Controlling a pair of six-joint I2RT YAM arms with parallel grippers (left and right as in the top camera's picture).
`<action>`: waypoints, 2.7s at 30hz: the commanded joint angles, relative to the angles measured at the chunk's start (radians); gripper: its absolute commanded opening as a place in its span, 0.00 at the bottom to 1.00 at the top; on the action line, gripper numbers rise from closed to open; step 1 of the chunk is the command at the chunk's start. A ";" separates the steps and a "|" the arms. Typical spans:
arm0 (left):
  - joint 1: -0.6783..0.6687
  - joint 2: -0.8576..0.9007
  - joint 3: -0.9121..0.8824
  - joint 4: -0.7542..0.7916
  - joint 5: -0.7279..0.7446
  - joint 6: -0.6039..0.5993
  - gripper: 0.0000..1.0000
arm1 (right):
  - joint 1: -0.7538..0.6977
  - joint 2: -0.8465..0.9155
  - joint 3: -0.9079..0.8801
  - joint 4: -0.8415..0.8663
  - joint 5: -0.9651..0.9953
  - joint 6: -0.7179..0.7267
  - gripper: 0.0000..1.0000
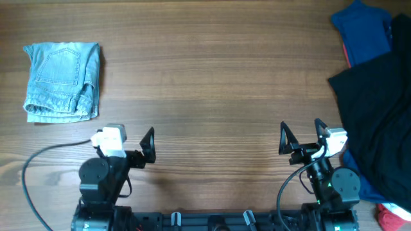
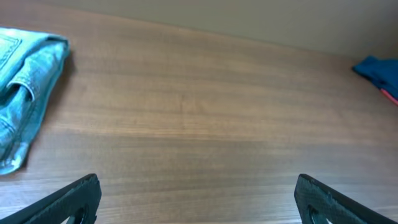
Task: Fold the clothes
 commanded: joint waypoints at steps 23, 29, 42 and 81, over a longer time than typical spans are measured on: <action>0.006 0.591 0.534 -0.315 0.106 -0.035 1.00 | -0.018 1.140 0.831 -0.426 0.392 0.034 1.00; 0.006 0.591 0.534 -0.293 0.106 -0.035 1.00 | -0.151 1.420 0.831 -0.254 0.460 0.038 0.99; 0.006 0.637 0.534 -0.292 0.106 -0.035 1.00 | -0.275 1.735 0.831 0.086 0.461 -0.120 0.91; 0.006 0.642 0.534 -0.281 0.106 -0.035 1.00 | 0.225 1.129 0.940 -0.282 0.215 -0.210 0.04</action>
